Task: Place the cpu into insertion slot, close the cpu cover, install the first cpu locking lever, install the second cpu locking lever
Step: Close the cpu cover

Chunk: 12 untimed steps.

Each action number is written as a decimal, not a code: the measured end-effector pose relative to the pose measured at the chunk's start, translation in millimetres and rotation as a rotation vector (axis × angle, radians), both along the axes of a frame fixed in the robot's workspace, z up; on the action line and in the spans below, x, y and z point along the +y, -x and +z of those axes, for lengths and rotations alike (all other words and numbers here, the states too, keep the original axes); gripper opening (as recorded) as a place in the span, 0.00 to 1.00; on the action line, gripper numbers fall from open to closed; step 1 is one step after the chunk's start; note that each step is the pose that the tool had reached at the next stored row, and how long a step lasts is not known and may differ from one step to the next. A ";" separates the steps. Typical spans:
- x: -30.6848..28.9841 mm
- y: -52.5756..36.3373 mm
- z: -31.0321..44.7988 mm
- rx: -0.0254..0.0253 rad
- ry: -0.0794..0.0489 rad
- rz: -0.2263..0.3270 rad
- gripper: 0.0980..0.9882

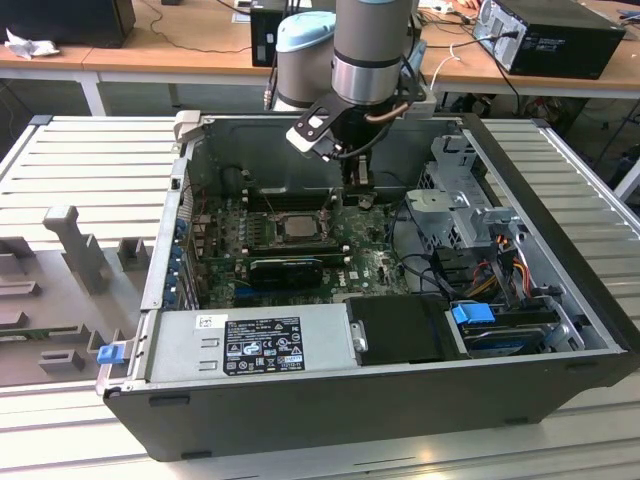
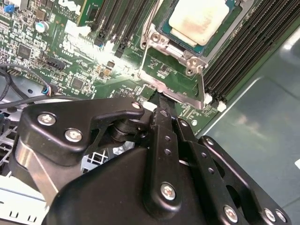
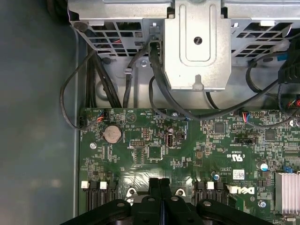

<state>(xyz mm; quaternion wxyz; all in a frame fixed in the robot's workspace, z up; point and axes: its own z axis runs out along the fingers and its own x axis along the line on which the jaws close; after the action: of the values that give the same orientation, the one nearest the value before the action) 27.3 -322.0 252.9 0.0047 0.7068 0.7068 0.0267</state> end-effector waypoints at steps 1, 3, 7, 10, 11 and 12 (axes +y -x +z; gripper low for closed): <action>0.0 1.5 0.0 0.0000 0.000 0.000 0.01; 0.0 4.0 0.0 0.0000 0.000 0.000 0.01; 0.0 10.5 0.0 0.0000 0.000 0.000 0.01; 0.0 14.0 0.0 0.0000 0.000 0.000 0.01; 0.0 15.8 0.0 0.0000 0.000 0.000 0.01; 0.0 17.4 0.0 0.0000 0.000 0.000 0.01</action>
<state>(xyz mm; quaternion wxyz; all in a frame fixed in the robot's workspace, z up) 9.9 -322.0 252.9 0.0047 0.7069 0.7068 0.0267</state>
